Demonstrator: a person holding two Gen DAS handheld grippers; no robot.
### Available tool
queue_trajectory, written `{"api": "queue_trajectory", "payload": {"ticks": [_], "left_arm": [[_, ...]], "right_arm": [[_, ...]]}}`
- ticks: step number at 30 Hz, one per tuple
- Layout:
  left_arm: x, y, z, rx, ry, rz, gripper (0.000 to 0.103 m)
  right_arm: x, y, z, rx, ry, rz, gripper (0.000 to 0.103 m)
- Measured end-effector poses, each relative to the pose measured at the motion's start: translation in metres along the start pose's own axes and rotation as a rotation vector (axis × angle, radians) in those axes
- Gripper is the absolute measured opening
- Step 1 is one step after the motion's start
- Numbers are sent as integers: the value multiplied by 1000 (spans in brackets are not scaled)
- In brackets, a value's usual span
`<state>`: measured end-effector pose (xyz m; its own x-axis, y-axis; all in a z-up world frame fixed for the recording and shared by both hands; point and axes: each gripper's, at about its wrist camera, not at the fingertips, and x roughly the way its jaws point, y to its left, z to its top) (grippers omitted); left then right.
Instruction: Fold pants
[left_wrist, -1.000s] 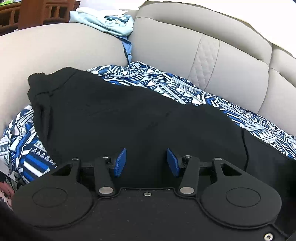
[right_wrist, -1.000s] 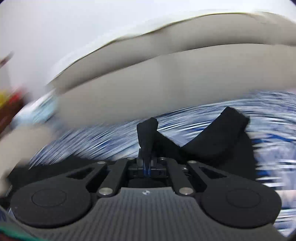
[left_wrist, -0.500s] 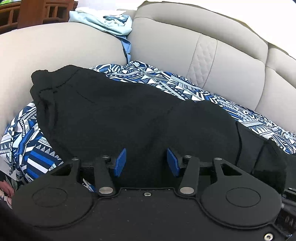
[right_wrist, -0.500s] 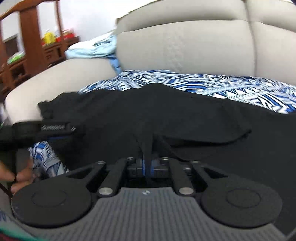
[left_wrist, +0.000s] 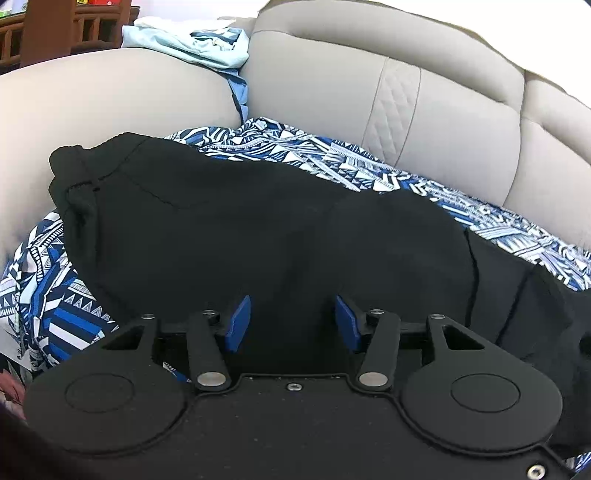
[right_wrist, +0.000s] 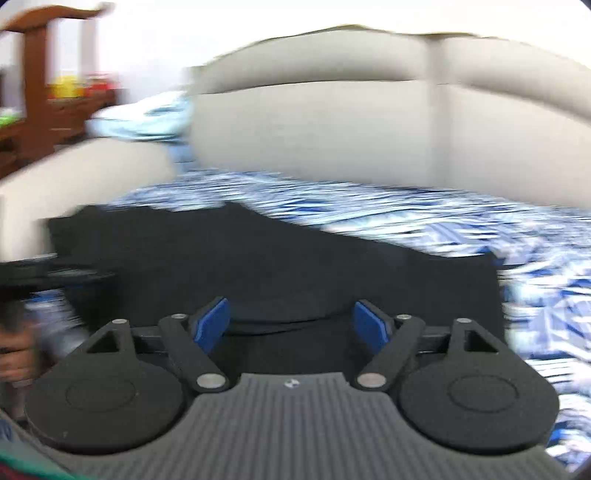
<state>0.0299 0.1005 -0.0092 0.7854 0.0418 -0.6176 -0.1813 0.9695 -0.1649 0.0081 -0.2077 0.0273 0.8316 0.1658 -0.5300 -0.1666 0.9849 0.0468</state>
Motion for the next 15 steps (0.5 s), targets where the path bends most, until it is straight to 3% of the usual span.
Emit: {"api": "queue_trajectory", "payload": {"ticks": [2,3,4,5,10,15], "left_arm": [[2,0,-2,15,2,13,50],[2,-1,-2,23,4,18,50],[3,-1,-3,28,6,21,51],[4,-1,-4,31,7,24,51],[5,0,-5,35,3,23,52],[5,3,-4,25,3,17,52]], "right_arm": [[14,-12,0,-2,18,-165,74],[23,-18,0,-9,33,-231,64],[31,-22,1,-7,48,-268,54],[40,-24,3,0,71,-284,53],[75,-11,20,26,78,-215,43],[105,23,39,17,78,-64,43]]}}
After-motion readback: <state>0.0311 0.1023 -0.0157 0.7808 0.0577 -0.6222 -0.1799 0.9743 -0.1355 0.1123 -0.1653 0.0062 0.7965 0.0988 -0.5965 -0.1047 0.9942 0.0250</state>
